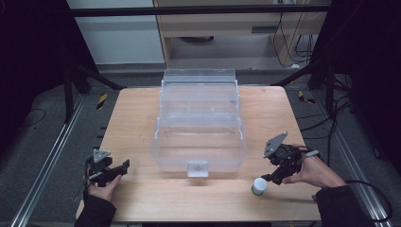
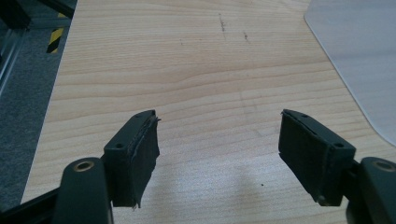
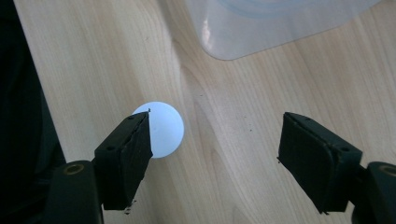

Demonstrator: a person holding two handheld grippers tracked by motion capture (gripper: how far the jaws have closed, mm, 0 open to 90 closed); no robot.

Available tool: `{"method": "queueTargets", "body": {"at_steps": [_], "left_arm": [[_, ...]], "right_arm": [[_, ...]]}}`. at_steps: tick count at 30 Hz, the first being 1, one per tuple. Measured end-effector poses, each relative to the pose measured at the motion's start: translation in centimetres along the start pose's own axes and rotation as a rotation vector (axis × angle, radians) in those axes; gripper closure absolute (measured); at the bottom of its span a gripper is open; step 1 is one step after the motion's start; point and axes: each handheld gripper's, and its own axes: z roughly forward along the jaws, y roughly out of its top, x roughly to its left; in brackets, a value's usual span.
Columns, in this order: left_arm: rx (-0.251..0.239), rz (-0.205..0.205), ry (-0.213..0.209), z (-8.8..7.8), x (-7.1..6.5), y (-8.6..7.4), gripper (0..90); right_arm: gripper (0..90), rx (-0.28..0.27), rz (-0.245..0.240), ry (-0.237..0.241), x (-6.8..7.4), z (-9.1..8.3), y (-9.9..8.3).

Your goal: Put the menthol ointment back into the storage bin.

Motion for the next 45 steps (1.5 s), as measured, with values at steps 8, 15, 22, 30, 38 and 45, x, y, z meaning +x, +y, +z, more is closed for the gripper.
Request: {"method": "queueTargets", "body": {"at_steps": [8,15,22,30,38,45], "left_arm": [[-0.001,0.001,-0.001,0.0,0.0,0.0,28.3],[0.000,0.002,-0.002,0.0,0.0,0.0,28.3],[0.000,0.002,-0.002,0.0,0.0,0.0,28.3],[0.002,0.007,-0.002,0.0,-0.1,0.0,28.6],[0.004,0.009,-0.001,0.0,-0.1,0.0,28.9],[0.005,0.011,-0.001,0.0,-0.1,0.0,29.0]], "right_arm": [[26.0,0.024,-0.054,0.032,0.8,0.4,0.3],[27.5,0.043,-0.113,0.056,1.4,0.8,0.4],[28.8,0.066,-0.159,0.073,1.9,1.2,0.4],[27.6,0.089,-0.194,0.084,2.3,2.0,0.2],[29.1,0.127,-0.234,0.085,2.7,2.9,0.3],[31.7,0.152,-0.249,0.089,2.8,3.7,0.4]]}}
